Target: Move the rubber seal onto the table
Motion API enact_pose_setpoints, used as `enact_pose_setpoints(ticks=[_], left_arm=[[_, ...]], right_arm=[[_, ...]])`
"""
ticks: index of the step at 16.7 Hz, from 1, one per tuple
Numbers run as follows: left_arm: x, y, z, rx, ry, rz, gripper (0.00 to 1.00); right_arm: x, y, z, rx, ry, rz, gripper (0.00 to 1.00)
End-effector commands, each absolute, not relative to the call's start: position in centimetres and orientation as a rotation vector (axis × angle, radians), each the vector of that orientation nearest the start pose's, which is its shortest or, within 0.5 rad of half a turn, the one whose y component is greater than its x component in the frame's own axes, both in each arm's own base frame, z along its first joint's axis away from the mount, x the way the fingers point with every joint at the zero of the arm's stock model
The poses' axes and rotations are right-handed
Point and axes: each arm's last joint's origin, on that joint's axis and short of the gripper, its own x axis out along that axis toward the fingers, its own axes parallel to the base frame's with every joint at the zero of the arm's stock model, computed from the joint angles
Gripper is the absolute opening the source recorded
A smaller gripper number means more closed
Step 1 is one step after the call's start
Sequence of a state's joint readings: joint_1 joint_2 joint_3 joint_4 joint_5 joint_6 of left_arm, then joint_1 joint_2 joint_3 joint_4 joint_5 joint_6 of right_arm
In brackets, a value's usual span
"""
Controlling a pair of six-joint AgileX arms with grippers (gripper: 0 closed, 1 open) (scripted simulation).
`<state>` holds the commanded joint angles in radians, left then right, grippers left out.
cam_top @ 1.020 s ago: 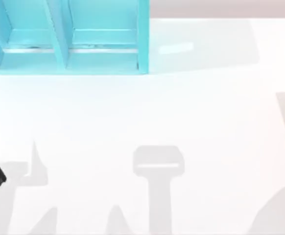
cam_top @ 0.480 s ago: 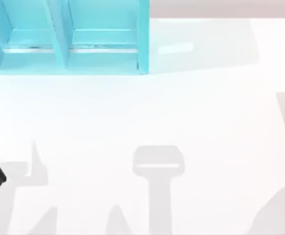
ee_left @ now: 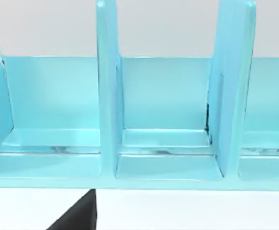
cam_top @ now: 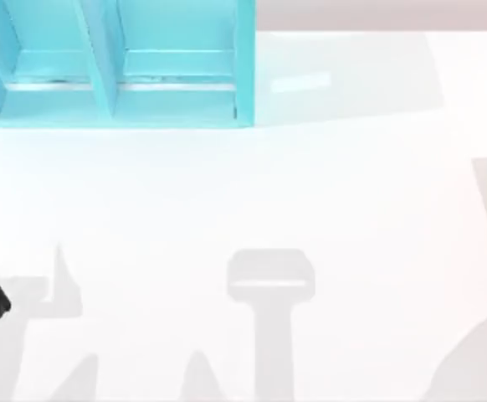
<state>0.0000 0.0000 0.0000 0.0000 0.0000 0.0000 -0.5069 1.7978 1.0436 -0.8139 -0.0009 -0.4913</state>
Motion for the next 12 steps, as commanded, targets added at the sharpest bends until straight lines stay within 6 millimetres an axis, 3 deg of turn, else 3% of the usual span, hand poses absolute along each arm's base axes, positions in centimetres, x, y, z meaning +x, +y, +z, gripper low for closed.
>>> enact_pose_setpoints(ticks=[2,4,6,9,12], left_arm=[[10.6,-0.1,16.0,0.000,0.000,0.000,1.00],[10.6,-0.1,16.0,0.000,0.000,0.000,1.00],[10.6,-0.1,16.0,0.000,0.000,0.000,1.00],[10.6,-0.1,16.0,0.000,0.000,0.000,1.00],[10.6,-0.1,16.0,0.000,0.000,0.000,1.00]], right_arm=[[27.3,-14.0,15.1,-0.012,1.541,-0.020,0.00],[28.2,-12.3,18.8,-0.047,1.482,-0.032,0.00],[28.4,-9.5,23.1,-0.066,1.430,-0.031,0.00],[27.1,-5.0,28.4,-0.050,1.413,-0.018,0.00],[25.9,-1.7,30.3,-0.015,1.465,-0.007,0.00]])
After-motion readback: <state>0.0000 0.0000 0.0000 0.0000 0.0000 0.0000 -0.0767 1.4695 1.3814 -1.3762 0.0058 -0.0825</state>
